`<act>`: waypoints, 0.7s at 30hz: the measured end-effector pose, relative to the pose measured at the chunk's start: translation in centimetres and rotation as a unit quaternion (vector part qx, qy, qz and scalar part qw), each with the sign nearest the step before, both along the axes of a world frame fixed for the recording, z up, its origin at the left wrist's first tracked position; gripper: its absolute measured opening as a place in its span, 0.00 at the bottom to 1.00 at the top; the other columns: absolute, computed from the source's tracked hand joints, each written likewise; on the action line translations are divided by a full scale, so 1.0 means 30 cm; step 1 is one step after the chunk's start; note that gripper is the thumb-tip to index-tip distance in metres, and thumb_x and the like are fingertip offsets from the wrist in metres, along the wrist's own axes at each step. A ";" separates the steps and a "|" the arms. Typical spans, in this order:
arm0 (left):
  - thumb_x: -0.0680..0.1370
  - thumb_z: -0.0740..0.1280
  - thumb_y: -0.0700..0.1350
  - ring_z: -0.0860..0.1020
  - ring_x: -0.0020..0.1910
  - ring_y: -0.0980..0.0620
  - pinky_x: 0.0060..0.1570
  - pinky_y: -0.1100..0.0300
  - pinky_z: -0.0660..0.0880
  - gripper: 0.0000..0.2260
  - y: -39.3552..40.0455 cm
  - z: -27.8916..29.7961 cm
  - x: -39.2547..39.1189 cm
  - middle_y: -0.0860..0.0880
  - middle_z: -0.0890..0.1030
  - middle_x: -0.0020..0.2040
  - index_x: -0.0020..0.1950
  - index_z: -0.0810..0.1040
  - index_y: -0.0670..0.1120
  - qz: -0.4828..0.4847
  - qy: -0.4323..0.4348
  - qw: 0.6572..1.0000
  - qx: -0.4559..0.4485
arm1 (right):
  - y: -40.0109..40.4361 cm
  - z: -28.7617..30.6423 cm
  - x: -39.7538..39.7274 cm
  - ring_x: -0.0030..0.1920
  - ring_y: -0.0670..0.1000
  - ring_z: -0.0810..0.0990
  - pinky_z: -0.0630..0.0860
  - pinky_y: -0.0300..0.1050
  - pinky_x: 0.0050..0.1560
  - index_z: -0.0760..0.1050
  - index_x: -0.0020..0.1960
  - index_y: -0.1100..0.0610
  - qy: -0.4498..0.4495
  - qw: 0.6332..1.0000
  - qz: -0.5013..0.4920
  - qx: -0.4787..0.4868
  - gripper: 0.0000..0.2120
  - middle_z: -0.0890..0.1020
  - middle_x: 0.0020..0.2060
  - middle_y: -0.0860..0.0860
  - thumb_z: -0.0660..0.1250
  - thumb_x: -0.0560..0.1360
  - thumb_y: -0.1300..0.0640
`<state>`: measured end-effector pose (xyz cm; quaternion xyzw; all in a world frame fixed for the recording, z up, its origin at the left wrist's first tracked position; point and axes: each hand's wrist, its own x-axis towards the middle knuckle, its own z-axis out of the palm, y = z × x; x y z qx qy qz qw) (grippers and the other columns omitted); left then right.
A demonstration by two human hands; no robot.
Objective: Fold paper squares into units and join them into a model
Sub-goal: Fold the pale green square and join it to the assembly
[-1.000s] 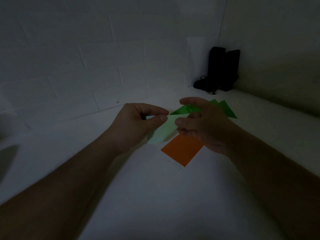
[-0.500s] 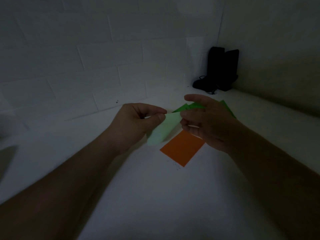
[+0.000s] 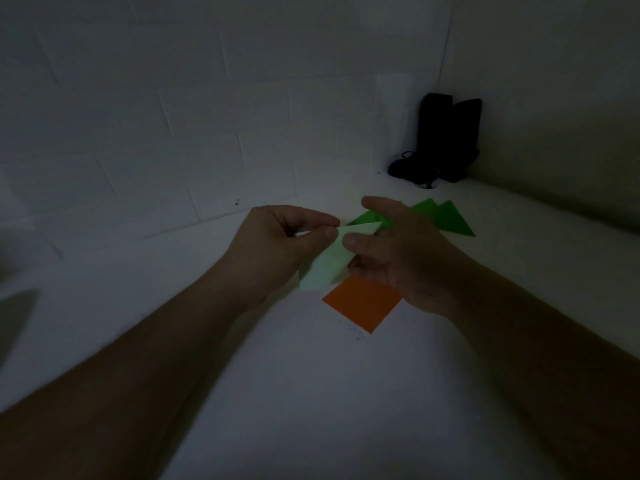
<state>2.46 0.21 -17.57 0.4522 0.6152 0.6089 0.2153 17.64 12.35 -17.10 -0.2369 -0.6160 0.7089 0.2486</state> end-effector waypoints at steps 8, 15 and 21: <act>0.77 0.72 0.37 0.86 0.50 0.43 0.51 0.49 0.84 0.06 0.011 -0.003 0.012 0.43 0.87 0.49 0.53 0.86 0.40 0.000 -0.042 0.999 0.012 | 0.001 -0.005 0.001 0.55 0.59 0.85 0.84 0.54 0.50 0.65 0.76 0.51 0.006 1.000 0.005 0.010 0.35 0.79 0.62 0.60 0.73 0.74 0.68; 0.77 0.73 0.36 0.86 0.44 0.48 0.42 0.57 0.81 0.05 0.017 0.003 0.016 0.44 0.88 0.46 0.50 0.86 0.43 0.025 -0.088 0.996 0.022 | -0.004 -0.018 0.003 0.50 0.58 0.87 0.84 0.53 0.49 0.62 0.77 0.54 -0.008 0.999 0.035 0.036 0.39 0.84 0.55 0.61 0.74 0.72 0.70; 0.77 0.73 0.37 0.85 0.44 0.50 0.44 0.55 0.83 0.04 0.026 -0.004 0.022 0.44 0.87 0.46 0.50 0.86 0.43 0.040 -0.091 0.995 0.025 | -0.004 -0.022 0.002 0.51 0.57 0.87 0.84 0.51 0.49 0.64 0.74 0.52 -0.016 0.998 0.052 0.032 0.37 0.86 0.53 0.60 0.73 0.72 0.73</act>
